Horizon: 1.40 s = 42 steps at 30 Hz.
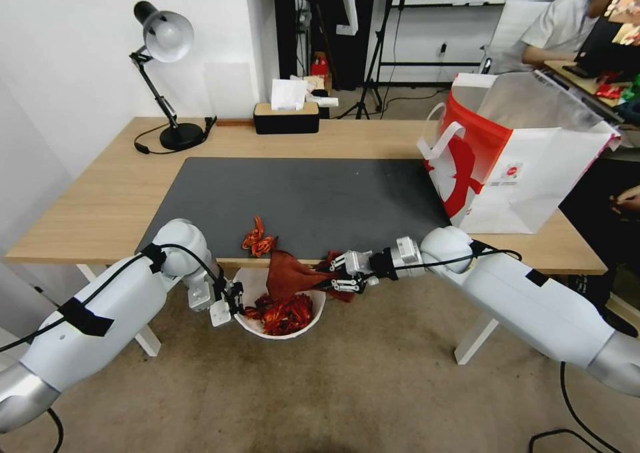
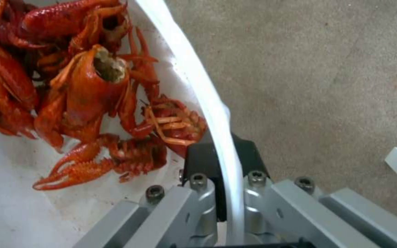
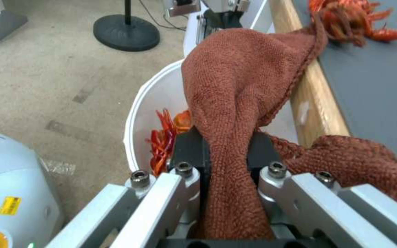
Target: Sweep shrimp from table into container with towel, then put container into takeout bag.
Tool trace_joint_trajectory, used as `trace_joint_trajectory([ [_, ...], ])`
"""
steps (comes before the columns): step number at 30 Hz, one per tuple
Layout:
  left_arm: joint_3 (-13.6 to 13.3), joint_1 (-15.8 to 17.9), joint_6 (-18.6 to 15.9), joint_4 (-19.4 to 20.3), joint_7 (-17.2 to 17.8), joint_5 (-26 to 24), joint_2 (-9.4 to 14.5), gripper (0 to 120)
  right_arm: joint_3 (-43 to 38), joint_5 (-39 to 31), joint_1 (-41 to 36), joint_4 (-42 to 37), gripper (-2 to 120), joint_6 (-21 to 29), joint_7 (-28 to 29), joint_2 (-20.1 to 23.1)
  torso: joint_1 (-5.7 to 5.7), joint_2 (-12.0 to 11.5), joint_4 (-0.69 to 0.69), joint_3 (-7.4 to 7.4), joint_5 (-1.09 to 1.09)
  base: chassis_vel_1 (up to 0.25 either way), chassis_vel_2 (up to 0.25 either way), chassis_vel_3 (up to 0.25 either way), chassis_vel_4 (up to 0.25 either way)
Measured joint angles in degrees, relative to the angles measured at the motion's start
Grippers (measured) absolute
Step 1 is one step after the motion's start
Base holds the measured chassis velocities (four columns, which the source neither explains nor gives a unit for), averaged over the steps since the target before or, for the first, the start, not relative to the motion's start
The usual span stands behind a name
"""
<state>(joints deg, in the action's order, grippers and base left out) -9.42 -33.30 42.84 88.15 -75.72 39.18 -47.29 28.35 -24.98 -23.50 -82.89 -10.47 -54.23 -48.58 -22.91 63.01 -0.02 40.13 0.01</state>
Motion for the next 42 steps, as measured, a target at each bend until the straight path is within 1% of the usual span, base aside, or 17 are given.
trace_joint_trajectory([
  [11, 0.11, -0.29, -0.01, -0.03, 0.00, -0.02, 0.33, 0, -0.46, -1.54, 0.06, -3.64, 9, 0.49, 0.18, 1.04, -0.01, 0.01, 0.02, -0.01, -0.01, 0.000, 0.000, 0.000, 0.000],
  [17, 0.27, -0.50, 0.00, 0.13, 0.00, -0.02, 0.74, 0, -1.55, -4.58, 0.66, -6.37, 9, 1.34, 0.88, 1.57, -0.01, 0.01, 0.01, -0.02, -0.01, 0.000, 0.000, 0.000, 0.000],
  [19, 0.48, -0.81, -0.01, 0.16, 0.00, -0.03, 0.92, 0, -1.93, -8.07, 2.28, -6.66, 9, 2.06, 3.79, 0.92, -0.01, 0.02, 0.01, -0.02, -0.02, 0.000, 0.000, 0.000, 0.000],
  [21, 0.56, -0.94, 0.00, 0.18, 0.00, -0.05, 0.98, 0, -1.97, -9.44, 2.92, -6.48, 9, 2.25, 5.05, 0.52, -0.01, 0.02, 0.01, -0.02, -0.01, 0.000, 0.000, 0.000, 0.000],
  [23, 0.96, -1.51, 0.00, 0.38, 0.01, -0.09, 1.27, 0, -2.09, -13.54, 5.43, -4.43, 9, 2.81, 8.51, -1.20, -0.01, 0.02, 0.03, -0.02, -0.01, 0.000, 0.000, 0.000, 0.000],
  [25, 1.06, -1.62, 0.00, 0.40, 0.01, -0.09, 1.32, 0, -2.12, -14.22, 5.96, -3.84, 9, 2.91, 9.09, -1.62, -0.01, 0.02, 0.03, -0.02, -0.02, 0.000, 0.000, 0.000, 0.000],
  [26, 1.32, -1.94, 0.02, 0.42, 0.01, -0.09, 1.40, 0, -2.13, -15.52, 7.32, -2.12, 9, 3.14, 10.60, -2.87, -0.01, 0.02, 0.03, -0.02, -0.03, 0.000, 0.000, 0.000, 0.000],
  [27, 1.32, -1.94, 0.02, 0.42, 0.01, -0.09, 1.40, 0, -2.13, -15.52, 7.32, -2.12, 9, 3.14, 10.60, -2.87, -0.01, 0.02, 0.03, -0.02, -0.03, 0.000, 0.000, 0.000, 0.000],
  [29, 2.07, -2.59, 0.10, 0.46, 0.02, -0.09, 1.73, 0, -1.48, -15.80, 10.15, 2.88, 9, 3.55, 13.98, -7.32, -0.01, 0.02, 0.01, -0.02, -0.03, 0.000, 0.000, 0.000, 0.000],
  [31, 2.10, -2.60, 0.11, 0.46, 0.02, -0.10, 1.74, 0, -1.40, -15.74, 10.26, 3.12, 9, 3.57, 14.17, -7.61, -0.02, 0.02, 0.01, -0.02, -0.02, 0.000, 0.000, 0.000, 0.000],
  [33, 2.77, -3.05, 0.21, 0.55, 0.02, -0.09, 2.18, 0, -0.02, -13.04, 11.52, 6.28, 9, 4.80, 18.09, -11.42, -0.01, 0.02, 0.04, -0.02, -0.02, 0.000, 0.000, 0.000, 0.000],
  [34, 2.77, -3.05, 0.21, 0.55, 0.02, -0.09, 2.18, 0, -0.02, -13.04, 11.52, 6.28, 9, 4.80, 18.09, -11.42, -0.01, 0.02, 0.04, -0.02, -0.02, 0.000, 0.000, 0.000, 0.000],
  [36, 3.18, -3.42, 0.22, 0.85, 0.02, -0.11, 2.66, 0, 0.77, -9.19, 12.29, 9.61, 9, 5.55, 20.46, -14.10, -0.01, 0.02, 0.03, -0.02, -0.02, 0.000, 0.000, 0.000, 0.000],
  [37, 3.18, -3.42, 0.22, 0.85, 0.02, -0.11, 2.66, 0, 0.77, -9.19, 12.29, 9.61, 9, 5.55, 20.46, -14.10, -0.01, 0.02, 0.03, -0.02, -0.02, 0.000, 0.000, 0.000, 0.000],
  [39, 3.86, -3.92, 0.28, 1.06, 0.02, -0.25, 3.29, 0, 1.12, -5.72, 12.97, 13.81, 9, 6.16, 22.82, -16.66, -0.02, 0.02, 0.01, -0.01, -0.02, 0.000, 0.000, 0.000, 0.000],
  [40, 3.86, -3.92, 0.28, 1.06, 0.02, -0.25, 3.29, 0, 1.12, -5.72, 12.97, 13.81, 9, 6.16, 22.82, -16.66, -0.02, 0.02, 0.01, -0.01, -0.02, 0.000, 0.000, 0.000, 0.000],
  [42, 4.36, -4.29, 0.34, 1.21, 0.02, -0.46, 3.81, 0, 1.26, -3.62, 13.61, 17.49, 9, 6.64, 23.78, -18.30, -0.02, 0.02, 0.02, -0.02, -0.02, 0.000, 0.000, 0.000, 0.000],
])
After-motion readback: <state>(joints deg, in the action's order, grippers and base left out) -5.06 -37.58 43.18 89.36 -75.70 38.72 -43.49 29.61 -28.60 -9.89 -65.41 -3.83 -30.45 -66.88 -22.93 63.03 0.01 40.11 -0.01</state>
